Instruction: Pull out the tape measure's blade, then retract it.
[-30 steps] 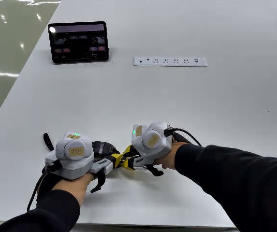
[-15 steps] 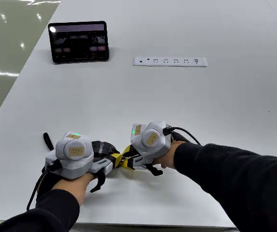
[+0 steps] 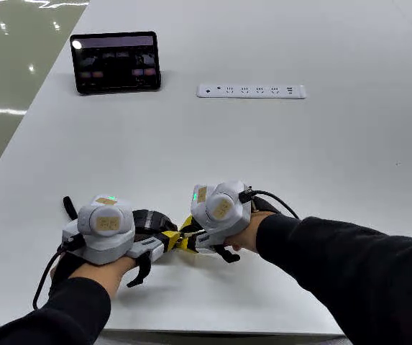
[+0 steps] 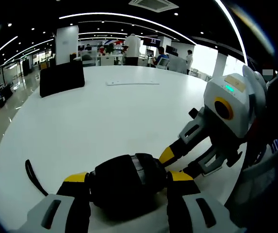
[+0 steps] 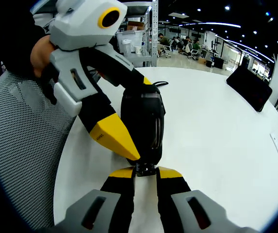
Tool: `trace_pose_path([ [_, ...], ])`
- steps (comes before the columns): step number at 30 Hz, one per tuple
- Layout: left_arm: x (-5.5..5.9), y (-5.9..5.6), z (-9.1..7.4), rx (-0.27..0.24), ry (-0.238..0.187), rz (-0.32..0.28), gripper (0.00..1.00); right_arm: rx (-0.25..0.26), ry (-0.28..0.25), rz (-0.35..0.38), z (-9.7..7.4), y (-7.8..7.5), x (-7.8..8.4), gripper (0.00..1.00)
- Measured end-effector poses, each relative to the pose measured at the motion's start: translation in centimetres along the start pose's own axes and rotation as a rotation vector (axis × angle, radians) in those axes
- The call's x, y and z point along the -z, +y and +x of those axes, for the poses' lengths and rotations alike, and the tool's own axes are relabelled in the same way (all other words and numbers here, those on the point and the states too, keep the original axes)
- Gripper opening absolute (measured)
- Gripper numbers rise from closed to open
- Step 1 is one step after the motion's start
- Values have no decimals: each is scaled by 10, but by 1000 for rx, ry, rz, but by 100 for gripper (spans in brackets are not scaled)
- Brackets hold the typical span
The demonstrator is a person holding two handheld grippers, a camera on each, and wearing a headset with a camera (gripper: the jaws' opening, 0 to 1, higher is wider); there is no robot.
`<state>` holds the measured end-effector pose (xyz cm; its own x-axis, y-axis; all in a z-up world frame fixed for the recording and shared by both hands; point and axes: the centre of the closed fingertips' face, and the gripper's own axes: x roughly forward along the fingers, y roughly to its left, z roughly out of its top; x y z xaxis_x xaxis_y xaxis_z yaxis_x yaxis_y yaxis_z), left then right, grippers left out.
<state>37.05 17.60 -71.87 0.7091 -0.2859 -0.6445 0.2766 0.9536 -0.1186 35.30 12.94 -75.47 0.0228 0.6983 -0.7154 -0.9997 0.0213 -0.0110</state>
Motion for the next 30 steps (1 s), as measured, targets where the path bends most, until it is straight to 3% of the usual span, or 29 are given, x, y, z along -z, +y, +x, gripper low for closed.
trace_pose_path([
  [4, -9, 0, -3, 30, -30, 3, 70, 30, -2, 11, -15, -7, 4, 16],
  [5, -12, -6, -3, 74, -38, 12, 75, 50, -7, 21, -22, -13, 6, 16],
  [6, -16, -11, -2, 109, -55, 32, 81, 63, -20, 32, -26, -16, 6, 15],
  [8, -24, -9, -7, 99, -89, 104, 100, 99, -54, 66, -42, -24, 5, 17],
  [9, -24, -10, -8, 123, -87, 128, 98, 116, -75, 82, -48, -28, 4, 19],
  [12, -30, -5, -14, 159, -116, 88, 100, 154, -87, 105, -71, -38, 11, 22],
  [14, -27, 0, -18, 188, -81, 59, 100, 174, -105, 114, -88, -42, 15, 25],
  [15, -29, 0, -21, 216, -83, 55, 100, 189, -106, 120, -97, -44, 19, 26],
  [16, -30, -3, -23, 249, -95, 75, 100, 201, -112, 123, -103, -46, 21, 28],
  [20, -23, 1, -33, 286, -72, 159, 100, 227, -132, 151, -131, -42, 30, 34],
  [22, -18, 8, -35, 276, -44, 152, 100, 229, -137, 167, -139, -36, 36, 38],
  [27, -19, 25, -47, 264, -69, 140, 100, 256, -121, 185, -161, -18, 59, 43],
  [30, -17, 32, -53, 259, -75, 154, 100, 301, -124, 214, -181, -10, 72, 46],
])
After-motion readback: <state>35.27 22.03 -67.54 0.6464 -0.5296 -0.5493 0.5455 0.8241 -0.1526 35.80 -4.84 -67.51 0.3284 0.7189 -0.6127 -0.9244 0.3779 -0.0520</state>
